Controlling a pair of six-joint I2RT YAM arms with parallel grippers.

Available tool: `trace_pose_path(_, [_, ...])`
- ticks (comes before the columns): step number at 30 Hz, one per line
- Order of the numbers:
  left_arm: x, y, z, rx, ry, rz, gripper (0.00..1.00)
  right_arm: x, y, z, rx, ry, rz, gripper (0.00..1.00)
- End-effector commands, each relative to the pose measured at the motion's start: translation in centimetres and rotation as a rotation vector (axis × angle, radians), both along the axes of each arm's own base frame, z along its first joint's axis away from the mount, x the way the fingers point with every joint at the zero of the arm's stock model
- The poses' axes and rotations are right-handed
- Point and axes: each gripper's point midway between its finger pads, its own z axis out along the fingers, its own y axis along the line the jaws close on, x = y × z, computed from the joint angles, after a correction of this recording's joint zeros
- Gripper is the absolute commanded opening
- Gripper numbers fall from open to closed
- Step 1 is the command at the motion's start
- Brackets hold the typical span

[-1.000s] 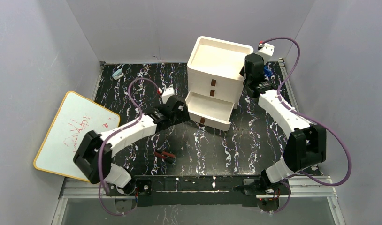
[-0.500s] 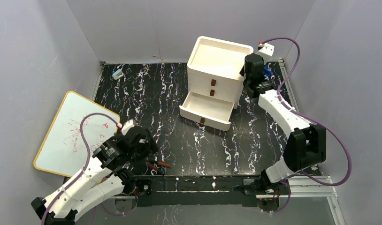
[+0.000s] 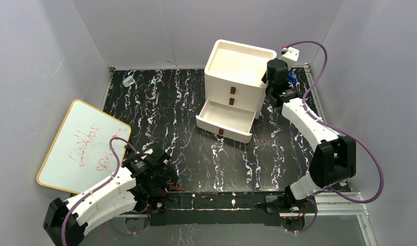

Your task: Organize the makeup

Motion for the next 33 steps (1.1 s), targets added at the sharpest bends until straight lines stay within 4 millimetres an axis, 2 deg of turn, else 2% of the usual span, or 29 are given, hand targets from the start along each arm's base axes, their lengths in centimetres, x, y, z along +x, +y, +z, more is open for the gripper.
trace_pose_path(1, [-1.5, -1.1, -1.5, -0.043, 0.093, -0.006, 0.95, -10.9, 2.3, -18.8, -0.137, 0.724, 0.222, 0.01])
trace_pose_path(7, [-2.1, -1.4, -1.9, -0.05, 0.136, -0.029, 0.95, -10.7, 2.4, -19.0, -0.136, 0.728, 0.226, 0.01])
trace_pose_path(15, [-0.8, -2.9, -2.8, -0.069, 0.115, -0.029, 0.92, -10.7, 2.4, -19.0, -0.137, 0.728, 0.225, 0.01])
trace_pose_path(20, [1.3, -4.8, -2.8, -0.076, 0.086, -0.067, 0.91, -10.6, 2.4, -18.8, -0.135, 0.724, 0.226, 0.01])
trace_pose_path(33, [8.3, -11.6, -2.8, -0.077, 0.05, -0.23, 0.9, -10.9, 2.4, -18.4, -0.131, 0.717, 0.229, 0.01])
